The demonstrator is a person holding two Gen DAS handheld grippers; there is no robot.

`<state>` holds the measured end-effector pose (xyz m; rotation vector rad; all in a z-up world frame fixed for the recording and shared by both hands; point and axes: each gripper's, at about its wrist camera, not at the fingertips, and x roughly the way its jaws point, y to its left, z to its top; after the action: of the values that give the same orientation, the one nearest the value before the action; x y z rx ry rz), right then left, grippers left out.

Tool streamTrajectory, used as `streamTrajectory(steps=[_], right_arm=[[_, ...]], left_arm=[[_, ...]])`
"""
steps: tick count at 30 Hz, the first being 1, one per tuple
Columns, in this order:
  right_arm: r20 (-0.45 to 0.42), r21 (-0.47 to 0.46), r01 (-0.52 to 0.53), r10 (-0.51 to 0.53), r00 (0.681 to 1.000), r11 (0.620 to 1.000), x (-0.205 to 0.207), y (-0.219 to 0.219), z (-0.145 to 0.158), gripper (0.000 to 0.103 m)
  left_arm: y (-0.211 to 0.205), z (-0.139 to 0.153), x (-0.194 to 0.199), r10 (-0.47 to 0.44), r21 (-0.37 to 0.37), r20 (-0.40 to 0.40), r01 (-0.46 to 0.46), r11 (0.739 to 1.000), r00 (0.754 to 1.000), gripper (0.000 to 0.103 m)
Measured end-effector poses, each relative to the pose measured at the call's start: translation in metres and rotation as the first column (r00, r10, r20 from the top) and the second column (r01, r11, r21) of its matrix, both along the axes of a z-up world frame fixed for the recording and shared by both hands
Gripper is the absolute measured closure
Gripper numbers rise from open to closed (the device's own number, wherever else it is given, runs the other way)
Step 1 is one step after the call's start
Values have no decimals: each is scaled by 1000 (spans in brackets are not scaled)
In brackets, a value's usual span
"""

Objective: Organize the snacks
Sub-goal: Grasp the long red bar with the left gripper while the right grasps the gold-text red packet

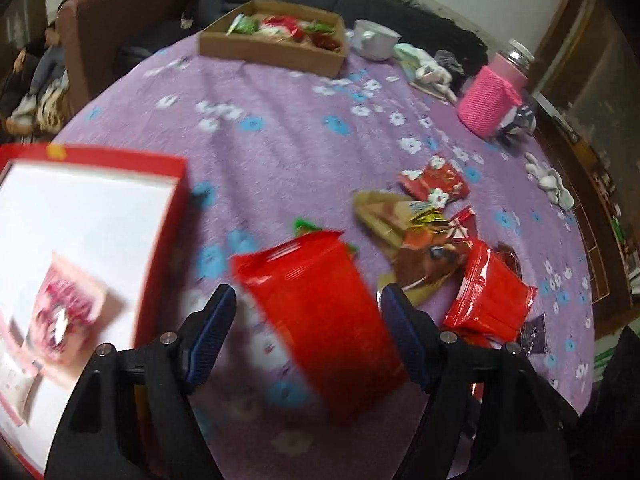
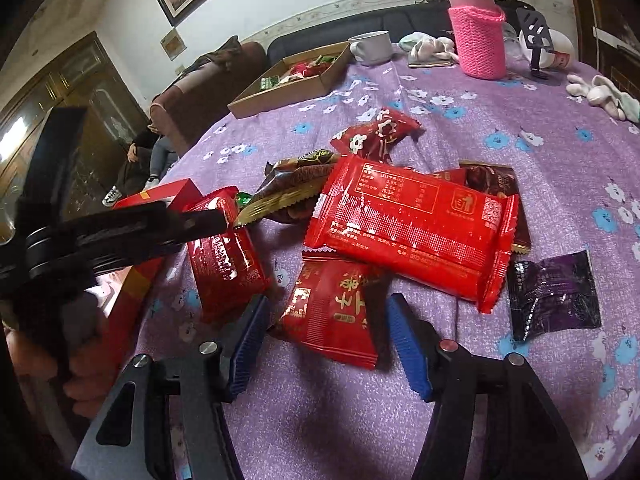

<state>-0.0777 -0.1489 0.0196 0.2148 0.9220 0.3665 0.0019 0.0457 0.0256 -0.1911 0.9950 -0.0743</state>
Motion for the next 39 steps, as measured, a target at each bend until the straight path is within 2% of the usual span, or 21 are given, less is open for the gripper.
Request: streamTrajectory(steps=[1,2,4,8,12,14,22,30,34,39], right_arm=[[-5,12,-5,5,1000,1000,1,-1,-1,53],[-3,12,-2,2,1000,1000,2,-2,-1,53],[-3,28,-2,2,1000,1000,2,-5,-2,54],[-5,55,1,-1,1000,999,3,-10,-2,54],[-8,75,15,-15,1000,997,3,-15,-2,54],[-10,85,17,-16,1000,996,3,-16,-2,54],[15,139,-11,9,1000,990,0,-17,4,55],[44,170,-53,46,998,984,-4,-12,7,55],[45,180,-61,54,998,982,-4,-11,6,55],[14,194,-48,46,999,980,2,-14,1,55]], left_arm=[[-5,0,0,-13,12,10,13,1000,1000,32],[-13,-1,-1,-42,28,19,41,999,999,47],[-22,-4,3,-84,38,9,84,996,996,57],[-31,-4,-8,-156,62,46,154,986,987,73],[-29,0,-21,-221,58,70,217,974,973,79],[-23,2,-31,-239,31,73,237,971,968,82],[-7,10,-66,-268,-18,98,271,963,959,89],[-4,13,-98,-307,15,131,307,951,943,90],[-7,14,-102,-319,19,138,320,947,938,91],[-17,13,-102,-352,71,142,345,936,925,91]])
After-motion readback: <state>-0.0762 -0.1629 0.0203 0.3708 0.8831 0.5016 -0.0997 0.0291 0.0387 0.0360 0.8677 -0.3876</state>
